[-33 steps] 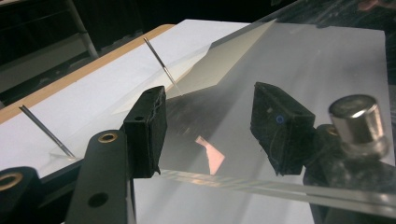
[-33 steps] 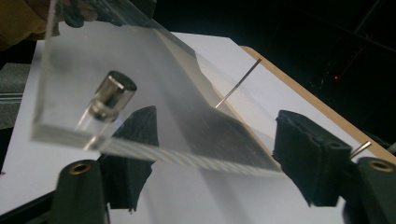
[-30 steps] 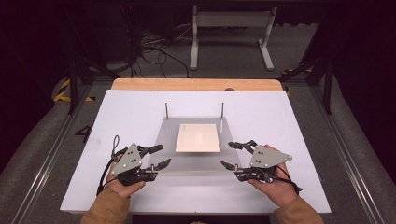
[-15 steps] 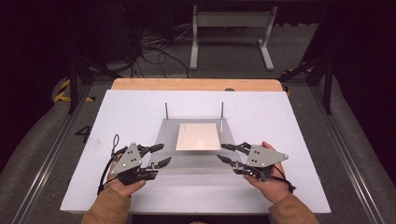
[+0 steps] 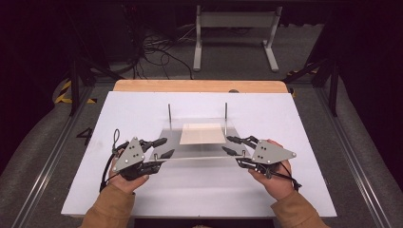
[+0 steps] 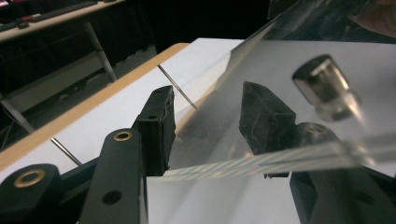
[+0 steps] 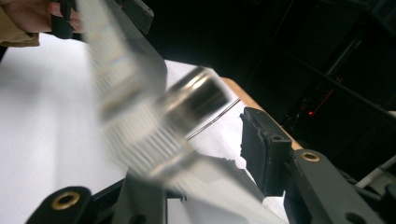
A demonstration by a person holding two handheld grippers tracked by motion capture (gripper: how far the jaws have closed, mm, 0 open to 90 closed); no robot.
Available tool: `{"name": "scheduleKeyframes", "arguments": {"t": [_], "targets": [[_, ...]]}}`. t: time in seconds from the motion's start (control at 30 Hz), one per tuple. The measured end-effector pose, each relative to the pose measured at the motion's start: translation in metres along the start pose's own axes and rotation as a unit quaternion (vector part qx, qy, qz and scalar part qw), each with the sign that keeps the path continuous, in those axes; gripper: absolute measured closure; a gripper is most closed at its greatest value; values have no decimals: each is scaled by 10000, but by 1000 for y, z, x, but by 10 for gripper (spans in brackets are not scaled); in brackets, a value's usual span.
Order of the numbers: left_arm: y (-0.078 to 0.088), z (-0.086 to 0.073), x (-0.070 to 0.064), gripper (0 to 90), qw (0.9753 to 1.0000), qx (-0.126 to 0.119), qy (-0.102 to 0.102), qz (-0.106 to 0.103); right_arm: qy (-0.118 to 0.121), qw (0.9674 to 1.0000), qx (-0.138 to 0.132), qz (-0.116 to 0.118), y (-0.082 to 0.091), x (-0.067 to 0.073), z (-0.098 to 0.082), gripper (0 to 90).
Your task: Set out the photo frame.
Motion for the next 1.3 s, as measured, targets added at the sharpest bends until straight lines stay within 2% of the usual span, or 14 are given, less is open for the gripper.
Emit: {"name": "scheduleKeyframes", "arguments": {"t": [0.17, 0.23, 0.3, 0.33, 0.4, 0.47, 0.57, 0.77, 1.03, 1.3], "targets": [[8, 20, 4, 555, 9995, -242, -116, 156, 205, 9993, -206, -232, 5, -10, 19, 620], [10, 24, 4, 559, 9994, -257, -160, 178, 292, 9988, -264, -278, 9, -12, 28, 623], [16, 37, 6, 568, 9987, -381, -217, 259, 331, 9983, -377, -301, 13, -16, 37, 623], [16, 37, 6, 571, 9987, -381, -217, 259, 331, 9983, -377, -301, 13, -16, 37, 623], [19, 46, 7, 573, 9981, -444, -271, 326, 415, 9974, -427, -408, 17, -20, 44, 622], [23, 56, 9, 583, 9975, -534, -293, 345, 323, 9967, -628, -395, 26, -25, 58, 623], [27, 63, 9, 590, 9973, -602, -296, 305, 331, 9960, -703, -445, 32, -28, 65, 625], [34, 76, 4, 600, 9965, -795, -215, 168, 170, 9950, -896, -404, 47, -29, 79, 640], [43, 88, -6, 616, 9958, -890, -233, 34, -256, 9954, -887, -239, 64, -25, 94, 639], [48, 96, -11, 618, 9959, -886, -47, -193, -469, 9958, -761, -188, 74, -22, 105, 639]]}}
Point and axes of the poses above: each handheld gripper's, and its own axes: y roughly backward along the jaws, z roughly out of its top, x roughly to its left, the point moved 10 cm from there along -y, roughly forward along the jaws, and after that the axes turned 5 degrees about x, right-handed, at the moved point
